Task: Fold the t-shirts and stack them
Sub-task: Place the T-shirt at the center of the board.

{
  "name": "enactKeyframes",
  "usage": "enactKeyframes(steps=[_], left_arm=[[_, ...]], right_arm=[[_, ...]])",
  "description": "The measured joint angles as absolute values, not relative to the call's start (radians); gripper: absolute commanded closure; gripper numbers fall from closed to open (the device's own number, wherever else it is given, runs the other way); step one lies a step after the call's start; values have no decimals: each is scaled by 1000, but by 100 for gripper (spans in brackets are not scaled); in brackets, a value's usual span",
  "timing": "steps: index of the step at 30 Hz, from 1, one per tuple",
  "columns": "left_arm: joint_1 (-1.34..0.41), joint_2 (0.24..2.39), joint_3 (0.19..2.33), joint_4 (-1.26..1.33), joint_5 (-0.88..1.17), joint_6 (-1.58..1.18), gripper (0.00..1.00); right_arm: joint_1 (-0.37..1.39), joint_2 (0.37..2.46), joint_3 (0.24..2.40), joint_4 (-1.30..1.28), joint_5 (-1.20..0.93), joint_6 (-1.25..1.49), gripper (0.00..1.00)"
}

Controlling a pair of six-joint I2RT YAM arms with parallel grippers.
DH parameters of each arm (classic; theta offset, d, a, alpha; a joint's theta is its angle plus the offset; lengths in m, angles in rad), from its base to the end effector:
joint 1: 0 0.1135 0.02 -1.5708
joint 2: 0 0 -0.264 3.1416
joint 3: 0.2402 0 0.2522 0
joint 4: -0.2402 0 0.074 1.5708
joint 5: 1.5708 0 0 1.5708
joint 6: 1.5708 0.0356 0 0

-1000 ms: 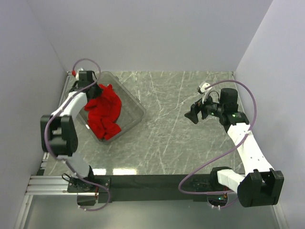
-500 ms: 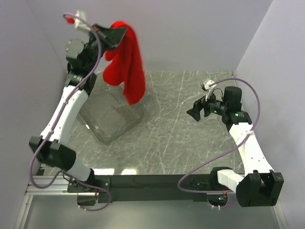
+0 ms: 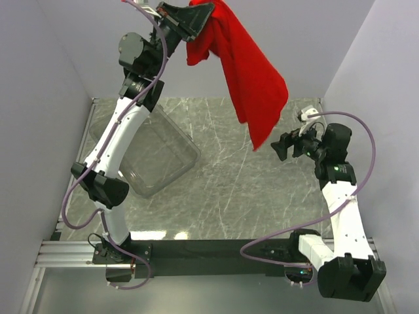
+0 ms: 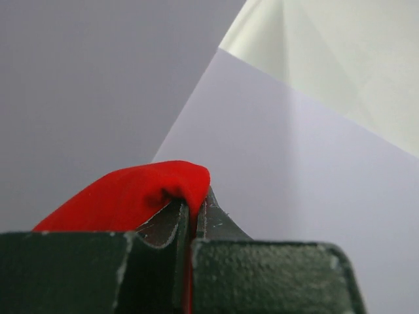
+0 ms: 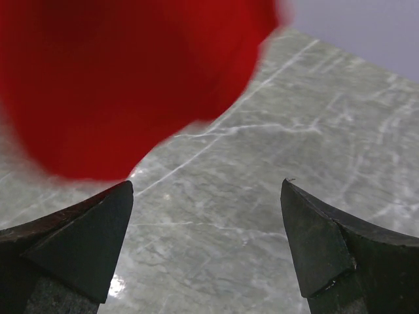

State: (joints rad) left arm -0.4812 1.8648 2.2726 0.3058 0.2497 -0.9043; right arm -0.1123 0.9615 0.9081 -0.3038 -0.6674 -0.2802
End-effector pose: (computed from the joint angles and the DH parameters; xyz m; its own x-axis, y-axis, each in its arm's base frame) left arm 0.3324 -0.1835 0.5894 -0.1240 -0.7945 -0.5945 0.8357 0.2394 -0.4942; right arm 0.2134 -0.0019 0.3412 -0.1989 -0.1961 -0.9602 -0.5652 0.8233 -0.0511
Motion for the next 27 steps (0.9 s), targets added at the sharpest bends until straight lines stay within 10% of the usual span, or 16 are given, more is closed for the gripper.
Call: enactKeyframes(steps=[7,11,14,27], left_arm=[[-479,1860,2133,250,255,-900,99],[-480,1815,1935,218,287,-859,42],[-479,1810,1829,165,358,-816,26],[-497,1451,1543,-23,358,-423,8]], right_arm=[[-156,931,906,-281,-643,-269,0],[-158,931,889,-275,-650,-271,0],[-158,936,871,-272,-675,-279,1],[-28,1051,859,-329,-828,-424,1]])
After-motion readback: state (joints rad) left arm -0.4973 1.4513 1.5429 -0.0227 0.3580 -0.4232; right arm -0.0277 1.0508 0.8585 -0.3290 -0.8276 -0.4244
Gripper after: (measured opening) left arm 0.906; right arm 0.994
